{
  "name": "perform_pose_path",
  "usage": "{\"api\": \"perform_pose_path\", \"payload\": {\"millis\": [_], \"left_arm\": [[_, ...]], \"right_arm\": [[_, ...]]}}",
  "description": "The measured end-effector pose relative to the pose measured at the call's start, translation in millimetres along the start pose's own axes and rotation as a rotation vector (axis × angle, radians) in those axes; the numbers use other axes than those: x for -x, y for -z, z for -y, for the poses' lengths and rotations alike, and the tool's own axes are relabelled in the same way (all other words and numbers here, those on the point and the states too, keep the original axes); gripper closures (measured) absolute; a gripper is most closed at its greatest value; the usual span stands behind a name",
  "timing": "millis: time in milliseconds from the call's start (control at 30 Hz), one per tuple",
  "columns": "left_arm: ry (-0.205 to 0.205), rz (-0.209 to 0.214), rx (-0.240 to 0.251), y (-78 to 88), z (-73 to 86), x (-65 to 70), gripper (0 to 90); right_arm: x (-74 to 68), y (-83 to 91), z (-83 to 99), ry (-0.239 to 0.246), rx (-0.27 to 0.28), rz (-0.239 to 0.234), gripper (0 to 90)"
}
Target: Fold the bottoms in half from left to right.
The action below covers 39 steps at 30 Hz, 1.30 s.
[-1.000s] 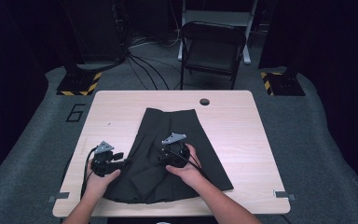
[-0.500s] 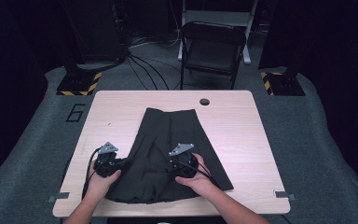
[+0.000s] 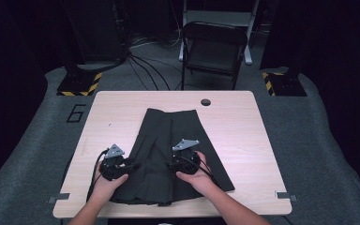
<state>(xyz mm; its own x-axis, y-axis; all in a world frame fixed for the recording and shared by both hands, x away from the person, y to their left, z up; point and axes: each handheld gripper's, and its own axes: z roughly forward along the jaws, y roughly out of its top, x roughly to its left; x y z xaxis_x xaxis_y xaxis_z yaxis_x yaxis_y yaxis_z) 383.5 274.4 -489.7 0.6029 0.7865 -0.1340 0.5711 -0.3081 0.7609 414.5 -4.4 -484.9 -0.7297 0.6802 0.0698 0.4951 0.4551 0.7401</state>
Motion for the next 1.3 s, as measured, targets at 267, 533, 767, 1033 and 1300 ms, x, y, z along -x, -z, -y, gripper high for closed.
{"api": "perform_pose_path", "payload": {"millis": [267,533,767,1033,1300], "left_arm": [[0.051,-0.068,-0.028,-0.5,7.3,-12.9,44.9],[0.053,-0.076,-0.085,-0.4,8.4,-16.7,71.7],[0.052,-0.088,-0.055,4.4,5.6,-18.0,88.5],[0.02,-0.088,-0.001,13.9,-8.1,-11.7,88.9],[-0.05,-0.056,-0.007,14.9,-33.3,4.5,89.0]], "right_arm": [[4.4,-32.1,-2.1,-0.041,-0.04,0.027,43.6],[2.2,-34.8,0.4,-0.031,-0.045,0.011,55.3],[-0.9,-31.2,-2.4,-0.037,0.004,-0.007,72.0],[-0.2,-22.2,-12.4,-0.01,0.052,0.001,77.5],[7.4,3.1,-39.0,-0.006,0.104,0.016,78.4]]}}
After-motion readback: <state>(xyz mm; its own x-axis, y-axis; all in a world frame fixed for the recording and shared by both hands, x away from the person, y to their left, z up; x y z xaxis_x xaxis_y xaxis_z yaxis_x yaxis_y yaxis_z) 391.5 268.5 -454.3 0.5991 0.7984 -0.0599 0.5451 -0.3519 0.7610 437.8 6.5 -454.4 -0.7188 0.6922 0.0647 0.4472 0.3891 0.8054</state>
